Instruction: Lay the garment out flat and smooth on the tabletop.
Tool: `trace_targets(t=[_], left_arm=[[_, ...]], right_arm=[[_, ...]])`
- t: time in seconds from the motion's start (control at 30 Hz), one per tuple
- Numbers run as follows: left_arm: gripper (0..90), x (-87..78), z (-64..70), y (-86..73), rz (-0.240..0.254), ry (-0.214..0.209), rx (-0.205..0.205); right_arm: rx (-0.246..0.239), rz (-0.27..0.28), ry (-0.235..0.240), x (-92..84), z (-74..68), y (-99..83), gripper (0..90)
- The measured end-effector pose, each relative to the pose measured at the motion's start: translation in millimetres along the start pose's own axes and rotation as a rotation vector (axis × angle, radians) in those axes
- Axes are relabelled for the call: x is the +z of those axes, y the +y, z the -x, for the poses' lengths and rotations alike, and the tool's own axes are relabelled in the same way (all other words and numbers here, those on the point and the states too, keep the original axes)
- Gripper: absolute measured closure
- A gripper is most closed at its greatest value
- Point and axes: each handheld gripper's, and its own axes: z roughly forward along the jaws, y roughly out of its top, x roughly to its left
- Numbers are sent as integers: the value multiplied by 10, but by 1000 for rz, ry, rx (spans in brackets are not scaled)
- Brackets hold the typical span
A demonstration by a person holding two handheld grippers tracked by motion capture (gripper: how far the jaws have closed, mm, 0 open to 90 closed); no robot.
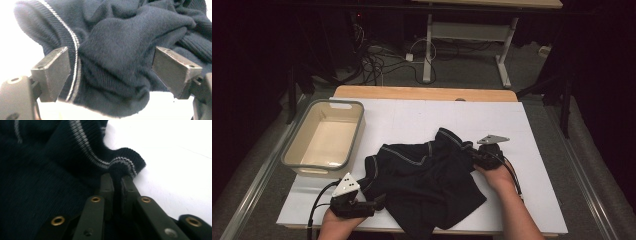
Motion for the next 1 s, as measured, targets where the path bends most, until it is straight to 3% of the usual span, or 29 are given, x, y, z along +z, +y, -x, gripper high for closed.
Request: trace_targets(t=[0.1, 0.2, 0.43, 0.53, 0.6, 0.73, 0.8, 0.9, 1.0], left_arm=[[144, 89, 34, 99, -8, -24, 35], [144, 180, 33, 206, 8, -85, 31], [144, 384, 117, 350, -7, -123, 75], [144, 399, 136, 392, 2, -125, 85], [144, 387, 126, 420, 13, -117, 88], [150, 347, 72, 480, 37, -99, 71], [260, 348, 36, 524, 57, -102, 55], [294, 467, 6, 658, 29, -17, 56], [233, 647, -54, 816, -7, 55, 31]], right_arm=[[1, 46, -50, -226, -2, -131, 845], [34, 95, -84, -543, 74, -373, 846], [98, 96, -223, -1161, 269, -1089, 849], [148, 109, -239, -1367, 363, -1280, 848], [166, 106, -215, -1406, 372, -1351, 821], [165, 163, -197, -1480, 360, -1301, 582], [174, 193, -187, -1512, 365, -1215, 513], [157, 222, -173, -1493, 368, -1004, 511], [135, 232, -144, -1336, 364, -733, 523]])
